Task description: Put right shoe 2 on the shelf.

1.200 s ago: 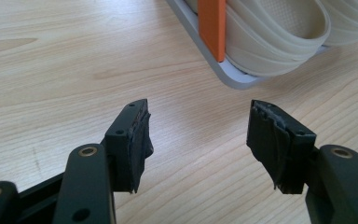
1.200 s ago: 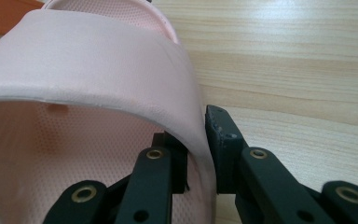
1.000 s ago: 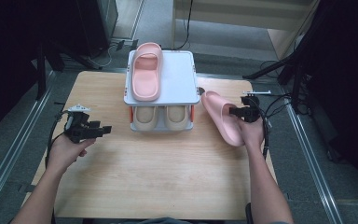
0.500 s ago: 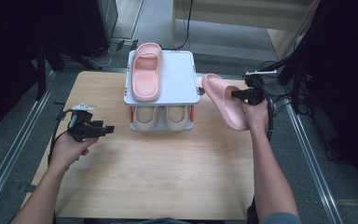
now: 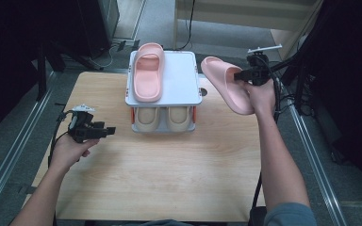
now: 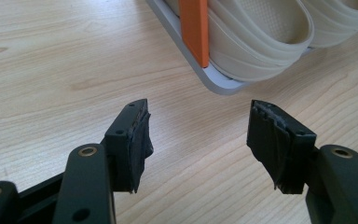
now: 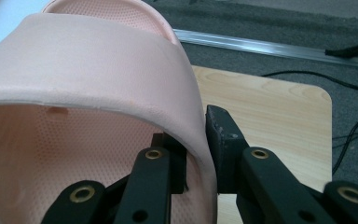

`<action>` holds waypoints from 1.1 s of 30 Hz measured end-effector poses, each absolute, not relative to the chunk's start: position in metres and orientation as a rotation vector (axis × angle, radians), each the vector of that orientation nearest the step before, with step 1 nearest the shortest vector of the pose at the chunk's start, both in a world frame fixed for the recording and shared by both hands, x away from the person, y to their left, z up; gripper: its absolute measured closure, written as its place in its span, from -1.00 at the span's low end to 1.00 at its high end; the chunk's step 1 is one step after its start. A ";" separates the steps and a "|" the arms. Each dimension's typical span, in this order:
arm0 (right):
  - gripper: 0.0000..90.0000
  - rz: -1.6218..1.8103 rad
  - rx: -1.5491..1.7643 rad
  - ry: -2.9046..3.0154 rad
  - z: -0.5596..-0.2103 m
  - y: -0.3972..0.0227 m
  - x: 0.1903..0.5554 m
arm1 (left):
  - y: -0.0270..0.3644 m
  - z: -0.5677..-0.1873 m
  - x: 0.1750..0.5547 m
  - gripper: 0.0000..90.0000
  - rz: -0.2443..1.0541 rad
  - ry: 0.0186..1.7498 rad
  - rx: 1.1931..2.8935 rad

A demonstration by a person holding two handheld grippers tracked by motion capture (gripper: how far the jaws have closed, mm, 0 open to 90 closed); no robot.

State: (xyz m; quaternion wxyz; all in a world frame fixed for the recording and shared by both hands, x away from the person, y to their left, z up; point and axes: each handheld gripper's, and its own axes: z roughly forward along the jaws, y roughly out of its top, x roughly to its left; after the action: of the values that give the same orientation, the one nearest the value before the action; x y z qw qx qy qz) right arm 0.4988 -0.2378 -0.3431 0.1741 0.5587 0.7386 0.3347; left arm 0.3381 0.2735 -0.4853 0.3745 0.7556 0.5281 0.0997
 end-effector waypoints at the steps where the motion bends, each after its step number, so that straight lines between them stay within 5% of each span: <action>1: 0.77 0.949 1.582 2.098 -0.340 -0.235 0.499 | 0.273 -0.485 0.338 -0.13 0.256 1.350 1.938; 11: 0.75 0.930 1.527 2.127 -0.316 -0.196 0.517 | 0.273 -0.485 0.338 -0.13 0.250 1.341 1.931; 33: 0.72 0.828 1.527 2.103 -0.335 -0.125 0.554 | 0.270 -0.485 0.338 -0.13 0.234 1.309 1.949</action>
State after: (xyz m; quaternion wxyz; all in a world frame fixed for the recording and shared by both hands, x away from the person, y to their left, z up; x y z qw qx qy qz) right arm 0.5543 -0.1245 -0.3350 0.2054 0.5480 0.7546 0.2969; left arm 0.3376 0.2702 -0.4848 0.3811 0.7638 0.5129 0.0915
